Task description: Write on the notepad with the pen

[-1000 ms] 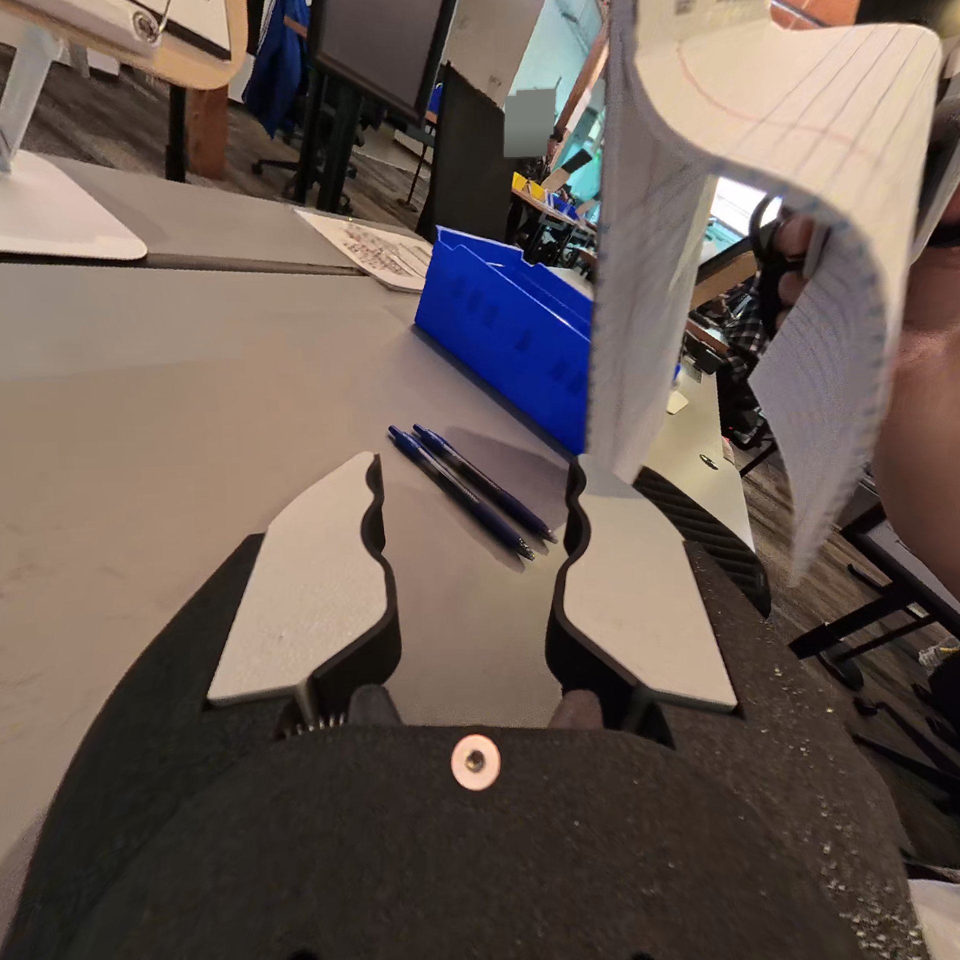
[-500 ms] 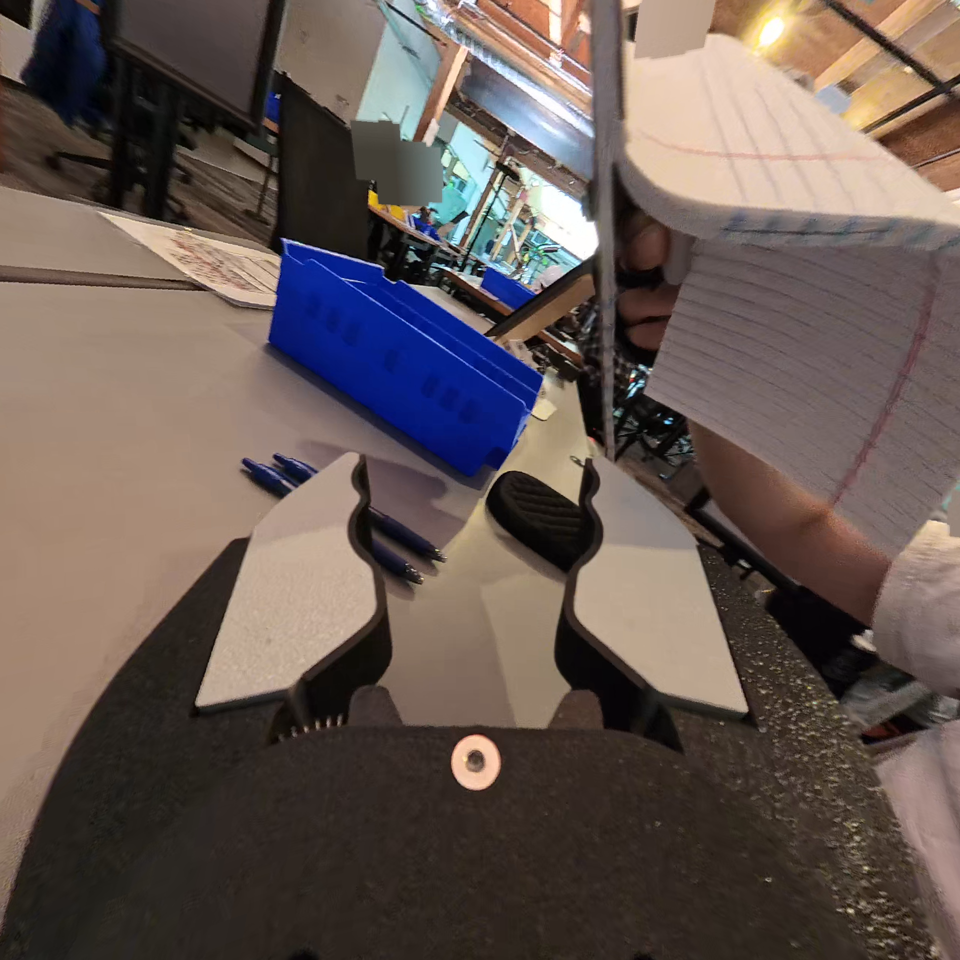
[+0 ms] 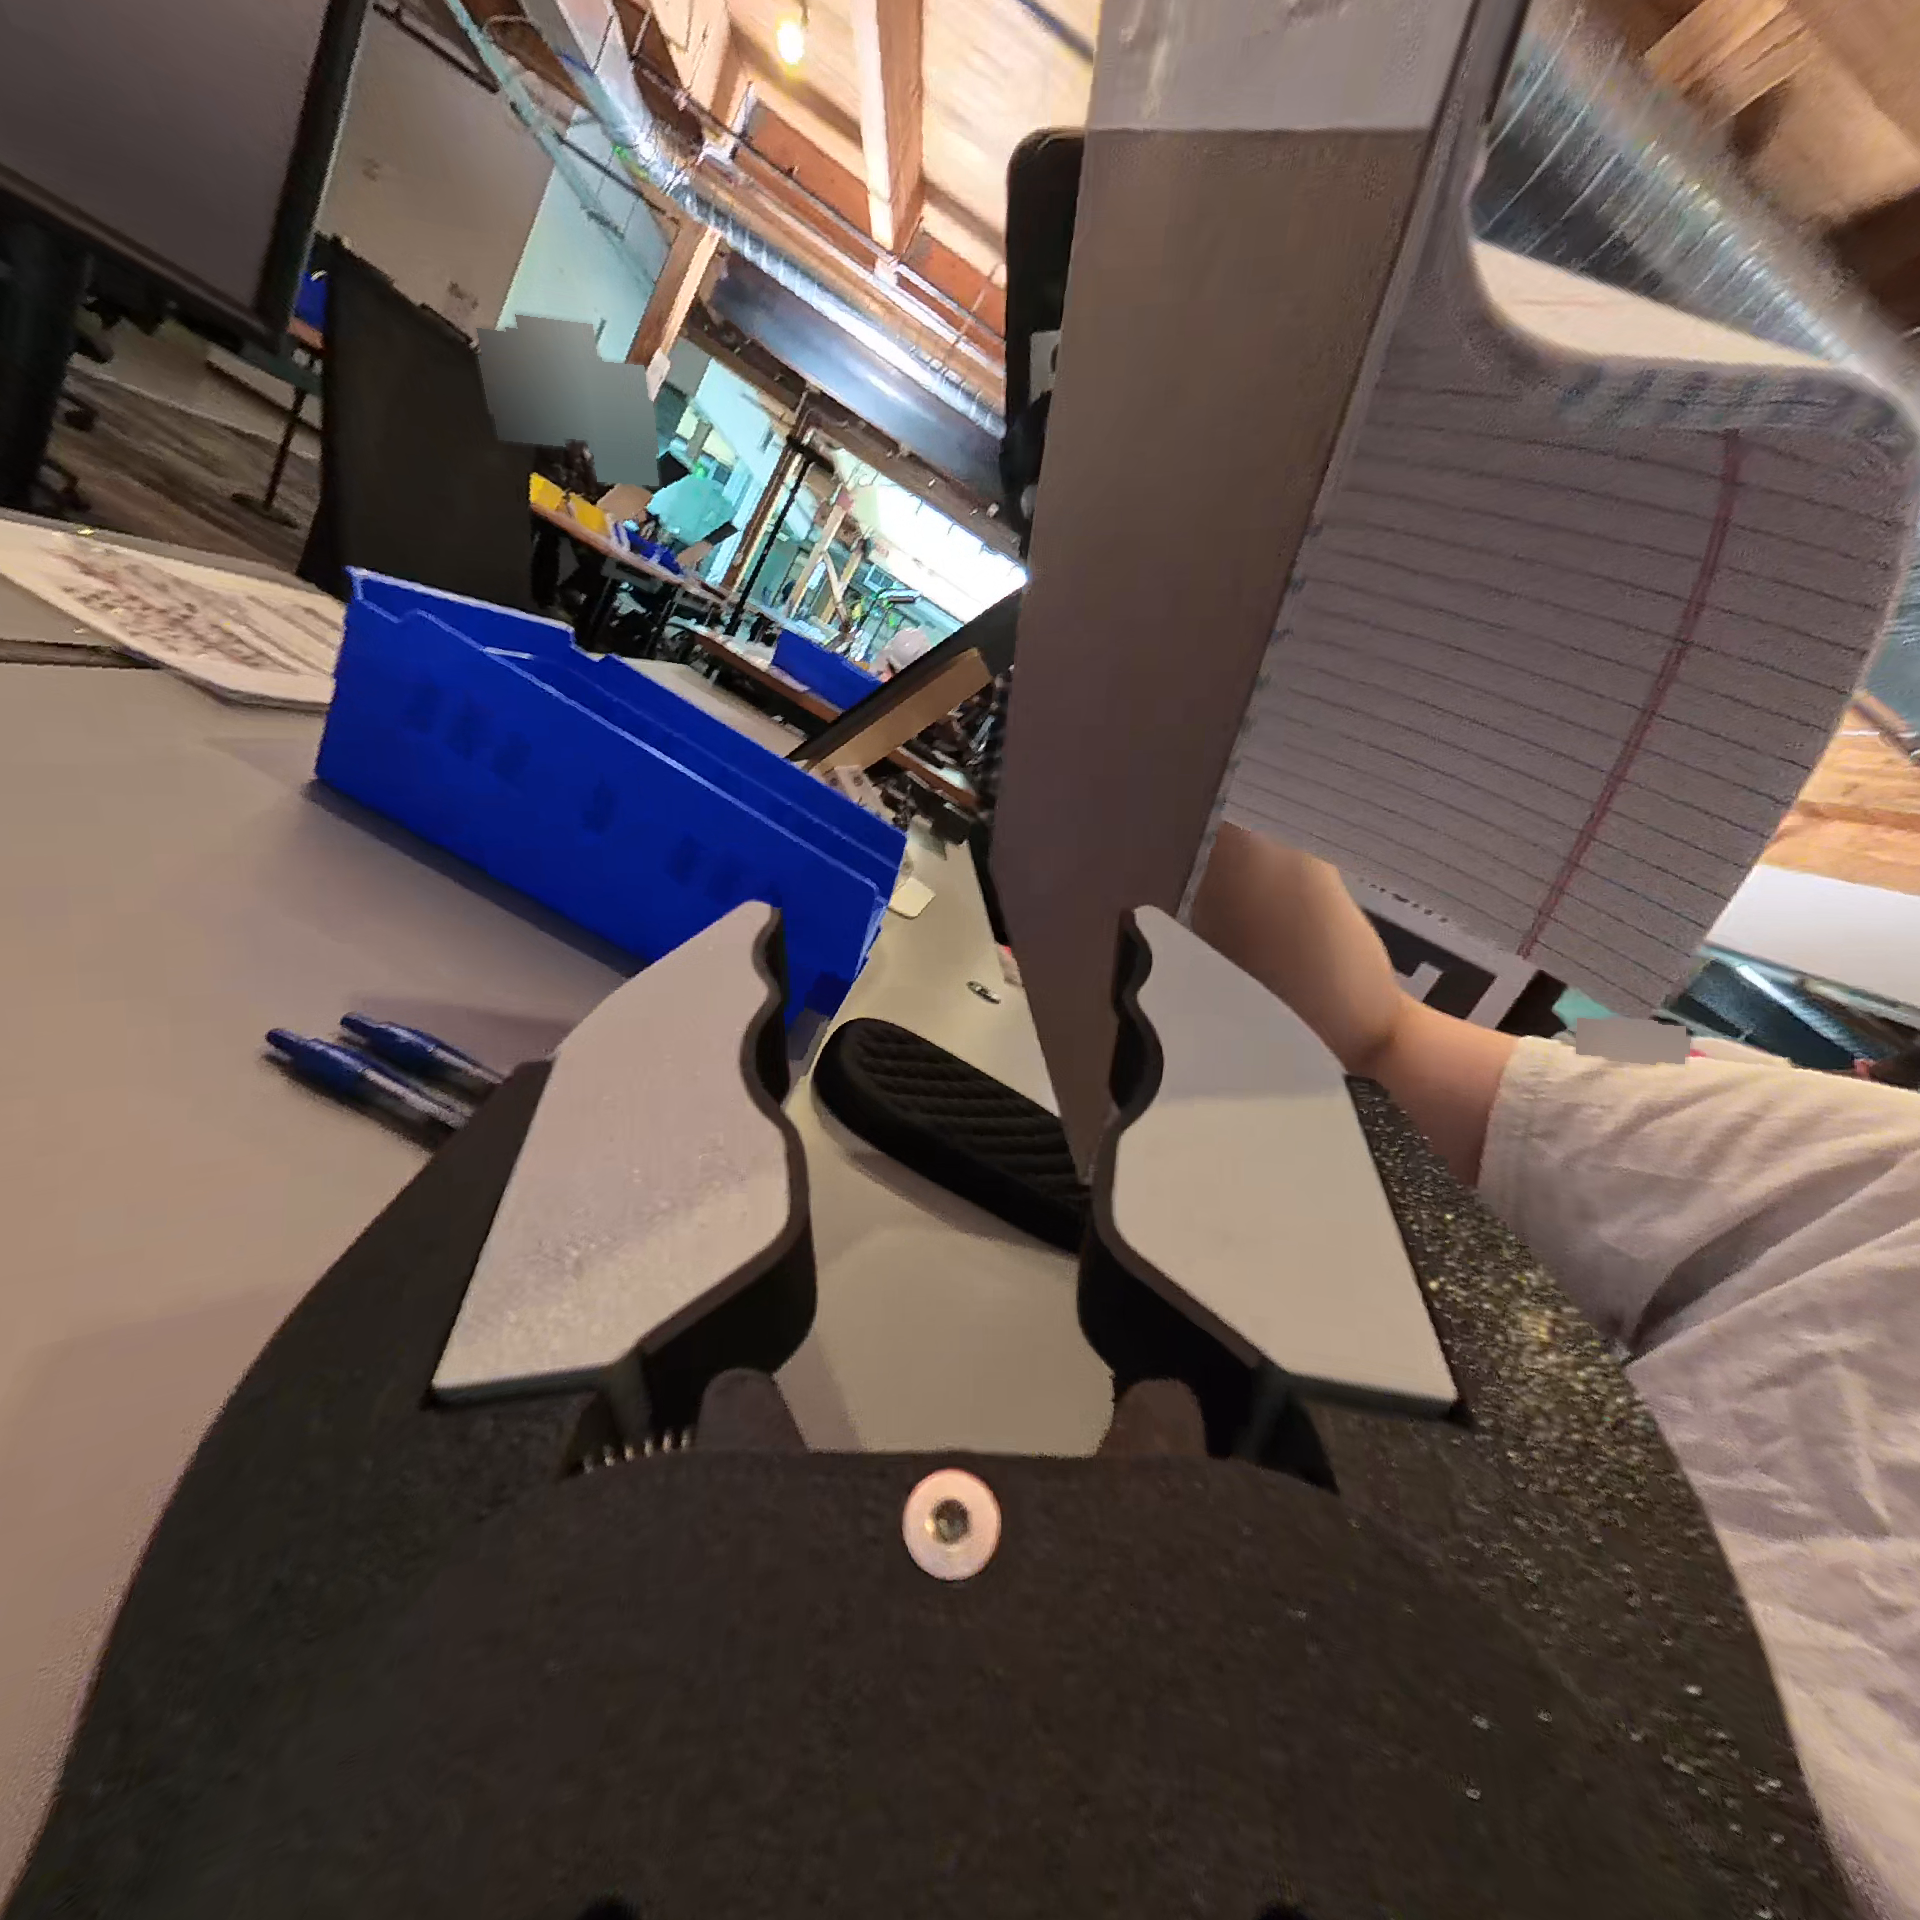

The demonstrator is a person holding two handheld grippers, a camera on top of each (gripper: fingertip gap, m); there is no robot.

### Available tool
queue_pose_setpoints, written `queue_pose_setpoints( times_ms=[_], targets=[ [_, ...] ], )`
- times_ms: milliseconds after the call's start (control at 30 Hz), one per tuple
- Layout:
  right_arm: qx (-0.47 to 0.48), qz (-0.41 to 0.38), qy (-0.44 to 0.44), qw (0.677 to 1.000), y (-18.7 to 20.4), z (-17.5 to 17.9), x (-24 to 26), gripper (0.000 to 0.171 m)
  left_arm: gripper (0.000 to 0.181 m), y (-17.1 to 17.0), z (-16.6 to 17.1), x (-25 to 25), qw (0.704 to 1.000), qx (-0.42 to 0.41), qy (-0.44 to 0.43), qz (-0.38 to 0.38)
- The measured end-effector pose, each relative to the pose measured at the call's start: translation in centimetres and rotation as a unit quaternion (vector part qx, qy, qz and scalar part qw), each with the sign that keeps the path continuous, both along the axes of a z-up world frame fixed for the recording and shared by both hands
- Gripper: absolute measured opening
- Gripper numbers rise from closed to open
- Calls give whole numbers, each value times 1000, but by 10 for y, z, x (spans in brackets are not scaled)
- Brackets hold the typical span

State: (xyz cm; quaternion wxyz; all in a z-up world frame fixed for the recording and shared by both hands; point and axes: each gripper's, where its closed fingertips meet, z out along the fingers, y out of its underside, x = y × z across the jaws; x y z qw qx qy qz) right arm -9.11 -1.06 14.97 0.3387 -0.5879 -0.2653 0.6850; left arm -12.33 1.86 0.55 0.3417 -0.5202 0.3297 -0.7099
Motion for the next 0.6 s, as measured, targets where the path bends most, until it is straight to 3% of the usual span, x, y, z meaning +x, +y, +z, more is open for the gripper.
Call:
queue_pose_setpoints(
  times_ms=[433,600],
  targets=[
    [20,6,1,1000,-6,13,-2,2,71,-34,26,-6,991,1,-87,-99],
    [9,3,-10,1000,1,0,-7,2,60,-40,23,0,989,-15,-89,-119]
  ],
)
